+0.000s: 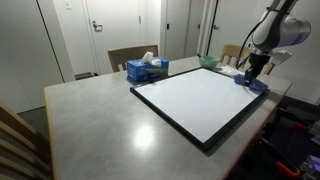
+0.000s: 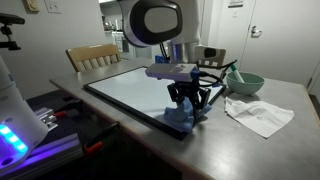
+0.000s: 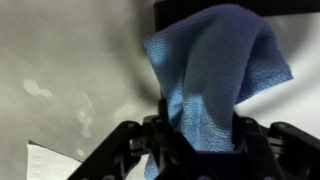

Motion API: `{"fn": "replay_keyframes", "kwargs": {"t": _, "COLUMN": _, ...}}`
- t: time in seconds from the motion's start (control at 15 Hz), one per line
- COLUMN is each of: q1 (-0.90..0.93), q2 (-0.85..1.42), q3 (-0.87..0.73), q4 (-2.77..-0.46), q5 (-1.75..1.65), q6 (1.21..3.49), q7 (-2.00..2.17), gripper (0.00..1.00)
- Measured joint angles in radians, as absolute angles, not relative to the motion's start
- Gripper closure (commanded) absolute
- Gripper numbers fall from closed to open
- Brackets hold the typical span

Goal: Wipe the whiteboard with the blue towel

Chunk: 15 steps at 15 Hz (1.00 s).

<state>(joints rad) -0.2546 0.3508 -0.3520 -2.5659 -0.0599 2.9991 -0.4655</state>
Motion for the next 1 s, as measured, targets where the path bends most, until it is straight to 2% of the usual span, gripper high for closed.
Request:
{"fn": "replay_keyframes", "kwargs": {"t": 0.13, "q1": -0.260, "q2": 0.337, "q3": -0.346, "q4": -2.579, "q5": -0.115, "q6": 2.972, "q7": -0.445, "gripper": 0.02}}
{"fn": "replay_keyframes", "kwargs": {"t": 0.2, "q1": -0.270, "q2": 0.325, "q3": -0.328, "q4": -2.586, "q5": -0.117, "q6": 2.951, "q7": -0.445, "gripper": 0.01}}
{"fn": "replay_keyframes", "kwargs": {"t": 0.47, "q1": -0.312, "q2": 0.252, "q3": -0.254, "q4": -2.611, "q5": -0.102, "q6": 2.855, "q7": -0.431, "gripper": 0.00}}
{"fn": "replay_keyframes", "kwargs": {"t": 1.0, "q1": -0.307, "q2": 0.112, "q3": -0.298, "q4": -2.633, "q5": -0.154, "q6": 2.766, "q7": -0.243, "gripper": 0.00}}
